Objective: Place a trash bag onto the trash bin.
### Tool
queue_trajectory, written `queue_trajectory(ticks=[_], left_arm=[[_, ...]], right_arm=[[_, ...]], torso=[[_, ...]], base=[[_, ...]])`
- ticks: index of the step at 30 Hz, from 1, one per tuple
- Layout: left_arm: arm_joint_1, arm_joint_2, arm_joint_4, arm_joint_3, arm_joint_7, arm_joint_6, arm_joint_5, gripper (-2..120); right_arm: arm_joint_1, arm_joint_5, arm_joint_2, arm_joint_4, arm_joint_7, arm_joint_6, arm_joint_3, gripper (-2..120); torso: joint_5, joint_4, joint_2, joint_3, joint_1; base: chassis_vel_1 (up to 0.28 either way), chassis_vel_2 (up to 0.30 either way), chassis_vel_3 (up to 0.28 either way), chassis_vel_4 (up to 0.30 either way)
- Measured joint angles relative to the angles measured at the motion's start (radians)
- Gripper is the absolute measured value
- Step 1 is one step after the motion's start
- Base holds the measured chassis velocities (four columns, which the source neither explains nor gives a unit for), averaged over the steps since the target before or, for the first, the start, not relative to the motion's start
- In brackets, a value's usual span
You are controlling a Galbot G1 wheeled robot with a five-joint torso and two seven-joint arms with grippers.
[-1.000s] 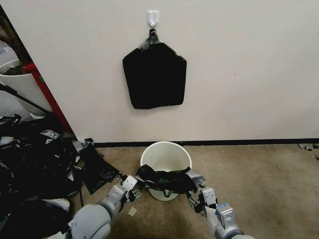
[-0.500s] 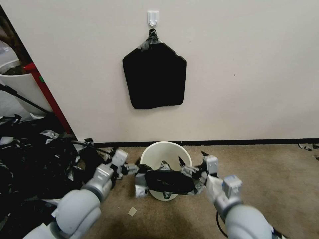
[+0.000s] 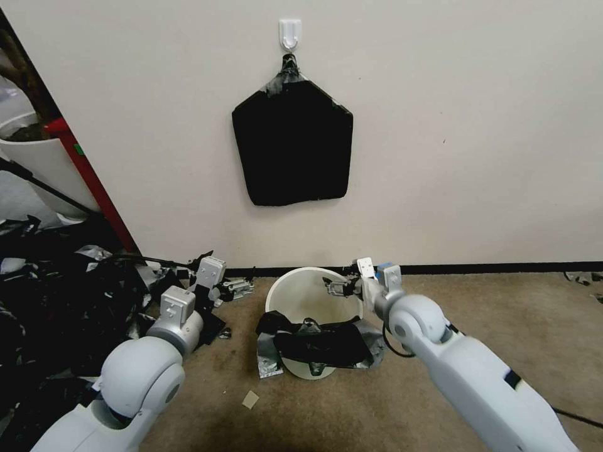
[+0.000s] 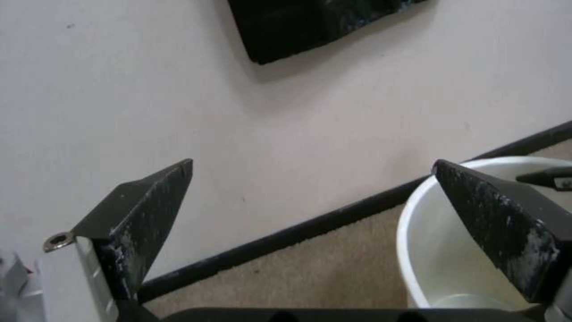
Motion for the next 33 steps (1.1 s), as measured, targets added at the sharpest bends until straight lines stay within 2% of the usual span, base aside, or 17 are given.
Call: queue_trajectory(ticks=[1, 4, 5, 12, 16, 17, 18, 19, 21, 22, 24, 26, 27, 28, 32, 33], left_arm=[[0.000, 0.000, 0.000, 0.000, 0.000, 0.000, 0.000, 100], [-0.005, -0.009, 0.017, 0.000, -0.002, -0.018, 0.002, 100], [-0.005, -0.009, 0.017, 0.000, -0.002, -0.018, 0.002, 100], [-0.006, -0.021, 0.031, 0.007, -0.010, -0.034, 0.005, 100], [-0.005, -0.021, 0.035, 0.012, -0.021, -0.041, 0.006, 100], [-0.003, -0.021, 0.038, 0.015, -0.027, -0.045, 0.007, 100], [-0.001, -0.022, 0.041, 0.016, -0.032, -0.049, 0.008, 100], [-0.001, -0.022, 0.041, 0.016, -0.032, -0.049, 0.008, 100], [0.004, -0.024, 0.041, 0.016, -0.034, -0.052, 0.008, 100], [0.004, -0.024, 0.041, 0.016, -0.034, -0.052, 0.008, 100], [0.009, -0.027, 0.041, 0.016, -0.035, -0.053, 0.009, 100], [0.010, -0.027, 0.041, 0.016, -0.036, -0.053, 0.009, 100], [0.013, -0.029, 0.041, 0.016, -0.037, -0.055, 0.010, 100], [0.013, -0.029, 0.041, 0.016, -0.037, -0.055, 0.010, 100], [0.018, -0.035, 0.054, 0.017, -0.039, -0.061, 0.011, 100], [0.018, -0.035, 0.054, 0.017, -0.039, -0.061, 0.011, 100]], right_arm=[[0.000, 0.000, 0.000, 0.000, 0.000, 0.000, 0.000, 100], [0.025, -0.058, 0.005, -0.040, -0.072, -0.033, -0.001, 89], [0.025, -0.058, 0.005, -0.040, -0.072, -0.033, -0.001, 89], [0.047, -0.109, 0.036, -0.108, -0.107, -0.037, -0.005, 59], [0.047, -0.111, 0.041, -0.113, -0.107, -0.036, -0.005, 51], [0.043, -0.111, 0.041, -0.113, -0.102, -0.031, -0.006, 43], [0.034, -0.094, 0.038, -0.109, -0.054, 0.003, -0.019, 36], [0.034, -0.094, 0.038, -0.109, -0.054, 0.003, -0.019, 36], [0.010, -0.015, 0.038, -0.079, 0.123, 0.062, -0.049, 27], [0.010, -0.015, 0.038, -0.079, 0.123, 0.062, -0.049, 27], [-0.034, 0.075, 0.045, -0.024, 0.315, 0.123, -0.061, 15], [-0.043, 0.086, 0.046, -0.013, 0.338, 0.134, -0.061, 13], [-0.079, 0.122, 0.049, 0.031, 0.408, 0.168, -0.057, 10], [-0.079, 0.122, 0.049, 0.031, 0.408, 0.168, -0.057, 10], [-0.224, 0.212, 0.087, 0.160, 0.624, 0.300, -0.021, 8], [-0.224, 0.212, 0.087, 0.160, 0.624, 0.300, -0.021, 8]], torso=[[0.0000, 0.0000, 0.000, 0.000, 0.000], [0.0000, -0.0002, 0.000, 0.000, 0.000], [0.0000, -0.0002, 0.000, 0.000, 0.000], [0.0002, -0.0002, 0.000, 0.000, 0.000], [0.0002, -0.0001, 0.000, 0.000, 0.000], [0.0002, 0.0000, 0.000, 0.000, 0.000], [0.0001, -0.0002, 0.000, 0.000, 0.000], [0.0001, -0.0002, 0.000, 0.000, 0.000], [0.0001, -0.0001, 0.000, 0.000, 0.000], [0.0001, -0.0001, 0.000, 0.000, 0.000], [0.0002, 0.0000, 0.000, 0.000, 0.000], [0.0002, 0.0000, 0.000, 0.000, 0.000], [0.0004, 0.0000, 0.000, 0.000, 0.000], [0.0004, 0.0000, 0.000, 0.000, 0.000], [0.0001, -0.0004, 0.000, 0.000, 0.000], [0.0001, -0.0004, 0.000, 0.000, 0.000]], base=[[0.000, 0.000, 0.000, 0.000], [0.000, 0.000, 0.000, 0.000], [0.000, 0.000, 0.000, 0.000], [0.000, 0.000, 0.000, 0.000], [0.000, 0.000, 0.000, 0.000], [0.000, 0.000, 0.000, 0.000], [0.000, 0.000, 0.000, 0.000], [0.000, 0.000, 0.000, 0.000], [0.000, 0.000, 0.000, 0.000], [0.000, 0.000, 0.000, 0.000], [0.000, 0.000, 0.000, 0.000], [0.000, 0.000, 0.000, 0.000], [0.000, 0.000, 0.000, 0.000], [0.000, 0.000, 0.000, 0.000], [0.000, 0.000, 0.000, 0.000], [0.000, 0.000, 0.000, 0.000]])
